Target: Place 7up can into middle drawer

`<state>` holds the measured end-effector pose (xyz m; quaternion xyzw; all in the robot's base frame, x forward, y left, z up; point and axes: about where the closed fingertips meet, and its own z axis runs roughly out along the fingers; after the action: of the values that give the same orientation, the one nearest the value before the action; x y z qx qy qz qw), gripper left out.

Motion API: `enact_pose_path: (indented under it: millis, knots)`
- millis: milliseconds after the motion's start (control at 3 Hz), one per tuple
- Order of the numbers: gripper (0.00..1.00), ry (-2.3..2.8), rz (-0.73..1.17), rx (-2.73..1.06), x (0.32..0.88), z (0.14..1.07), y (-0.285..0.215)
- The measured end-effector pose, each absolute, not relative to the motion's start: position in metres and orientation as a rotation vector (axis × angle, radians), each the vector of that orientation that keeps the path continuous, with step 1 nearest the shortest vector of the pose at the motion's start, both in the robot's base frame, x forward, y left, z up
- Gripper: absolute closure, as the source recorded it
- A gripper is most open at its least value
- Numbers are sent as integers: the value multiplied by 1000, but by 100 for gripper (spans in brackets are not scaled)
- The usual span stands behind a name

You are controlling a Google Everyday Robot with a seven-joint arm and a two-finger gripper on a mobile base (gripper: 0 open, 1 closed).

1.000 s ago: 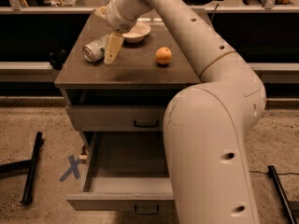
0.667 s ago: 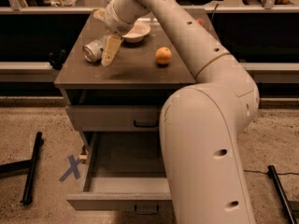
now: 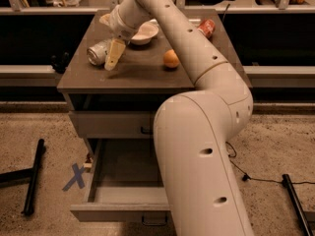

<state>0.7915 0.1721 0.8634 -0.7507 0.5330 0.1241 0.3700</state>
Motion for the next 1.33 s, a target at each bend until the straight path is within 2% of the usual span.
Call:
enact_pose_path:
  millis: [667,1000,1333]
  knots:
    - [0,1395,355,-1932,794,852,176]
    - [14,1402,350,-1945,795,848,176]
    - [37,1403,349,-1959,795,845,176]
